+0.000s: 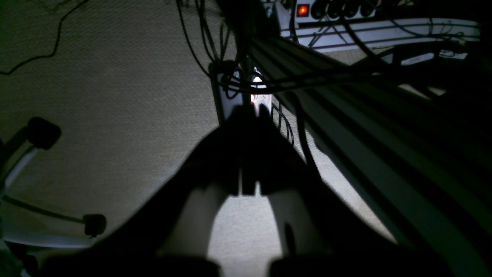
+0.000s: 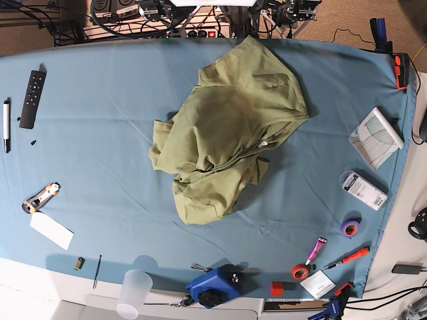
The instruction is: Layout the t-shirt on the table in an organized manner, then fold the t-shirt properly
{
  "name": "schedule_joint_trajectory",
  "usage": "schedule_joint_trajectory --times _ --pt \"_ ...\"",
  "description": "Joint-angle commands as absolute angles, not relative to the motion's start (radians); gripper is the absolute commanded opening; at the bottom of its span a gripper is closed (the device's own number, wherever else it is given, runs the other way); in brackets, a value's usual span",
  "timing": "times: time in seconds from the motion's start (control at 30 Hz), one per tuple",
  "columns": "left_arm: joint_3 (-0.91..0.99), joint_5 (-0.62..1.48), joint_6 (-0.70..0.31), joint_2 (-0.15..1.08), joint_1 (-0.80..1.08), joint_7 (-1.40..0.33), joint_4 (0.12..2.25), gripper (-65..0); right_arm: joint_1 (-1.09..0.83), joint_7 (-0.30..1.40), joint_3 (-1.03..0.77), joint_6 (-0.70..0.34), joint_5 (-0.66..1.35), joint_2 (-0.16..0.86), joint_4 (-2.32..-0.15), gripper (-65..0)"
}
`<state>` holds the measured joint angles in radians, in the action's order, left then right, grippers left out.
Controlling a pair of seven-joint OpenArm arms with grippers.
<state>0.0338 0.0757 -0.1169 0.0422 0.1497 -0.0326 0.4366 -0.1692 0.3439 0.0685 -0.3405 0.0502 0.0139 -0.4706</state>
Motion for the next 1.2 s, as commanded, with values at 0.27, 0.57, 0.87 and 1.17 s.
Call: schedule_joint_trajectory --times 0.27,0.57,0.87,1.17 --pt "0.035 0.082 -0.132 0.073 0.187 -0.025 0.448 -65.0 -0.184 0.462 0.071 -0.354 0.133 0.028 -0.479 -65.0" --pt "0.035 0.083 -0.131 0.163 0.336 -0.028 0.635 -65.0 -0.305 0.477 0.071 -0.374 0.195 0.12 -0.636 -65.0" --pt "0.035 0.083 -0.131 0.223 0.534 -0.03 0.935 -65.0 -0.511 0.568 0.071 -0.373 0.323 0.263 -0.999 -65.0" --pt "0.036 0.083 -0.093 0.239 0.747 -0.206 1.327 -65.0 -0.766 0.63 0.07 -0.373 0.328 0.344 -1.439 -65.0"
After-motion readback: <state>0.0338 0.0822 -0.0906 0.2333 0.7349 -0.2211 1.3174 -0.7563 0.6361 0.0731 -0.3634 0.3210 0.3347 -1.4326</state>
